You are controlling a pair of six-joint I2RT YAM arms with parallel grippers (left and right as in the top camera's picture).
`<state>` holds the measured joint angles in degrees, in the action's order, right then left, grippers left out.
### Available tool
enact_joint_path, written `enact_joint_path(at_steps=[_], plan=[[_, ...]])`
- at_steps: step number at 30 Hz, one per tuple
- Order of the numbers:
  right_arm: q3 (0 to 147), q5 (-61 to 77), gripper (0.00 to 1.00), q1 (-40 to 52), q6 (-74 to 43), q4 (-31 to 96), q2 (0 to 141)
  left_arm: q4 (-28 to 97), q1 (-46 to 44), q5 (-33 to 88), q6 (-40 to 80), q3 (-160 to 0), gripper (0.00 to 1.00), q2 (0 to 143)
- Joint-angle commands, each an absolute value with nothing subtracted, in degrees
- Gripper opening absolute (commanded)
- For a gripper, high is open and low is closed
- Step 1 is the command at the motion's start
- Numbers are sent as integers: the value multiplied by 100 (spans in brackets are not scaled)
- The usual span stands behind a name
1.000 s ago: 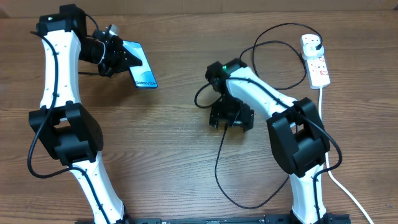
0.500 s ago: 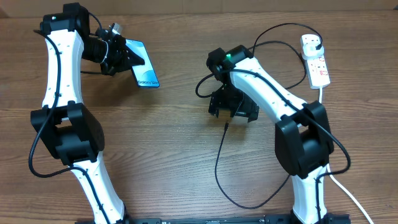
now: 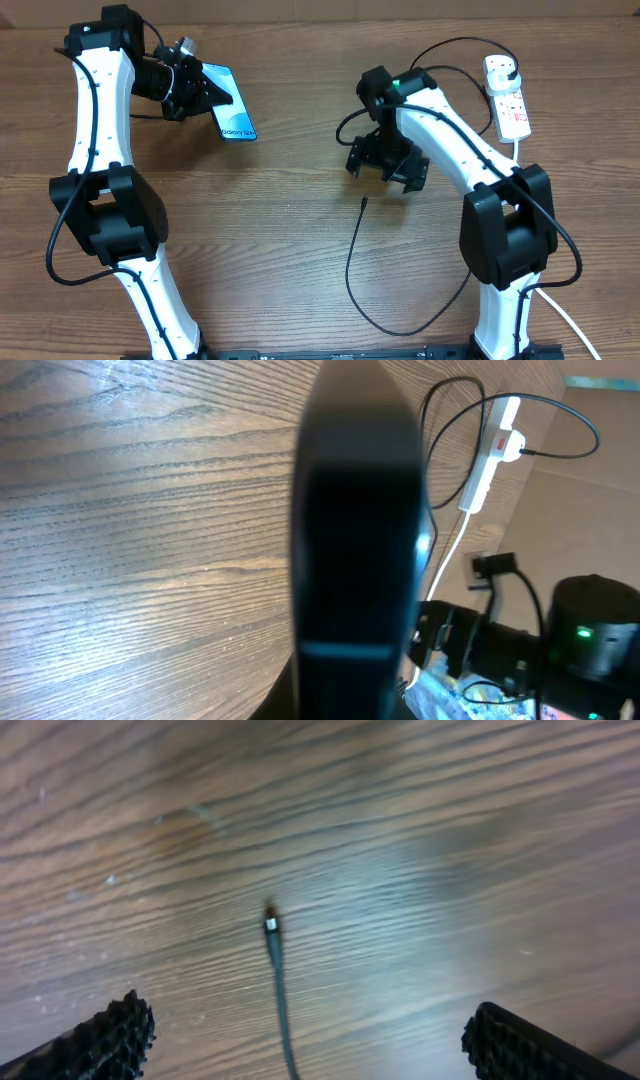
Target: Plug charger to phone and switch on socket
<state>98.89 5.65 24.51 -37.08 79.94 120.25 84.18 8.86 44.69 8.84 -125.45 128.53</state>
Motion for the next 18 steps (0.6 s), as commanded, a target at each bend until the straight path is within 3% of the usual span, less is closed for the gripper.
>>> enact_joint_path(at_steps=[1,3,7,12,18], plan=[[9675,910,100,2512,-3627,7793,11863,8407,858,4589,773,-12650,4,12761],[9614,908,100,2512,-3758,7669,11863,8407,858,4589,773,-12650,4,12761],[9393,897,85,2574,-4027,7426,11863,8399,856,4587,770,-12650,4,12761],[8993,738,77,2738,-4073,7078,11863,8399,854,4589,770,-12650,4,12761],[8711,738,55,2829,-4073,6667,11863,8399,854,4587,770,-12650,4,12761]])
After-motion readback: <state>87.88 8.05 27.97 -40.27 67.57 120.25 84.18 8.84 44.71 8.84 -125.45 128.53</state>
